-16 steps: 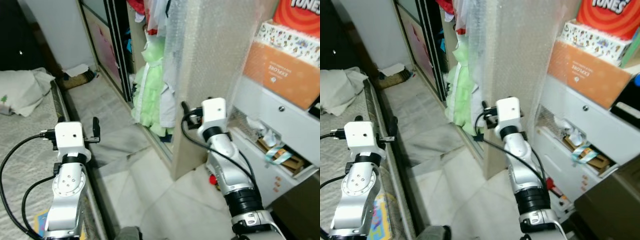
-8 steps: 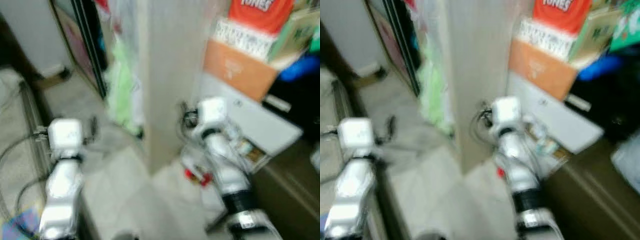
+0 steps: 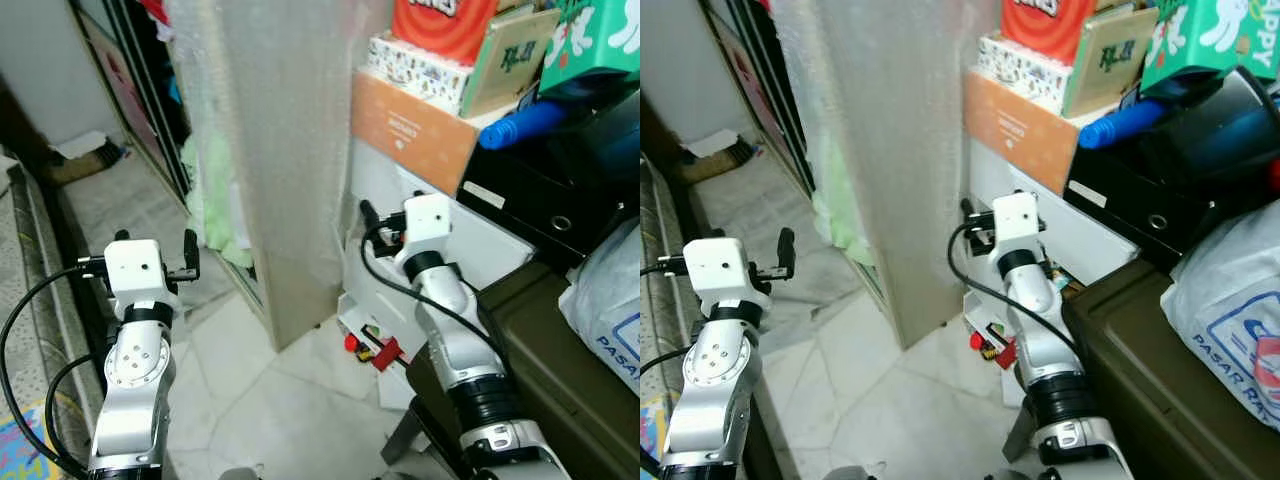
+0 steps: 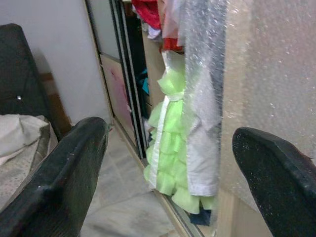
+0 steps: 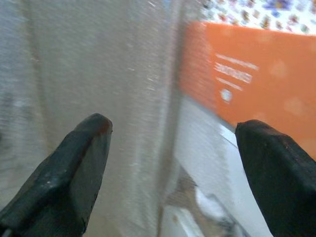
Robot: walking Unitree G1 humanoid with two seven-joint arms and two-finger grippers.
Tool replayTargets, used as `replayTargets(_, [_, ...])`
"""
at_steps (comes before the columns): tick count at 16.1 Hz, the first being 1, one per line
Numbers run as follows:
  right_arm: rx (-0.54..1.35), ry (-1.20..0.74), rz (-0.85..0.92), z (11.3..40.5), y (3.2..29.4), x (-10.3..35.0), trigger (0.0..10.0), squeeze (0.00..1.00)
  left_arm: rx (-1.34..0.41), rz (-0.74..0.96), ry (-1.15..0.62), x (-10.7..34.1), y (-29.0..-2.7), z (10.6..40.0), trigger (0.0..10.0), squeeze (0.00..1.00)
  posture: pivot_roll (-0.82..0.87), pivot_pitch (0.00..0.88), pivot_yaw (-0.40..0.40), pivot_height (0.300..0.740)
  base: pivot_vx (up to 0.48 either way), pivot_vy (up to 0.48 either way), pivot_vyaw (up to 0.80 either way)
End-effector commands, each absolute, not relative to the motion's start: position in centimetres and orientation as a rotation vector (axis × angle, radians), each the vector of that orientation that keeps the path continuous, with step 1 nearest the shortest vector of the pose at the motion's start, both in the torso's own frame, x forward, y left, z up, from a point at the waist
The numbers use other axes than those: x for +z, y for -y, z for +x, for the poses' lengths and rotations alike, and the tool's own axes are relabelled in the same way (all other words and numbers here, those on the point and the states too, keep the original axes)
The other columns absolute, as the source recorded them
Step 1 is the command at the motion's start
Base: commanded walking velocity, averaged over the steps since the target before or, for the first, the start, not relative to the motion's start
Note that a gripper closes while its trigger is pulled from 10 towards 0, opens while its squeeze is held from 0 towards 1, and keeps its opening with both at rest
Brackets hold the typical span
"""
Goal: Clean up the room
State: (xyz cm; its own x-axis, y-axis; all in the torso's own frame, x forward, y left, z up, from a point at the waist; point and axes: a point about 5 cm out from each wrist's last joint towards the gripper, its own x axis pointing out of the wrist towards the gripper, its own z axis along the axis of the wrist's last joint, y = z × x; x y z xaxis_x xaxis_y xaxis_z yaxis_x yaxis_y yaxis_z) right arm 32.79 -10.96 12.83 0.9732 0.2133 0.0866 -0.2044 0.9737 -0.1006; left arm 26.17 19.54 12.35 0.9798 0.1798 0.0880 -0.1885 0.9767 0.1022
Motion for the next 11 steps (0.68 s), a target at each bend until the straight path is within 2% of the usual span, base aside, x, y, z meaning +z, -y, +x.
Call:
replayTargets(1, [0.239, 0.119, -0.094, 32.81, 10.34, 13.31, 10.0, 0.0, 0.205, 0.126, 0.078, 12.34, -20.07, 26.13, 10.0, 0.0, 0.07, 0.0, 0.007, 0.74, 0.0, 0.0, 0.8])
replayTargets(11, [0.281, 0.133, -0.062, 32.96, 9.52, 13.68, 10.0, 0.0, 0.183, 0.095, 0.106, 12.85, -19.29, 26.47, 10.0, 0.0, 0.07, 0.0, 0.004, 0.74, 0.0, 0.0, 0.8])
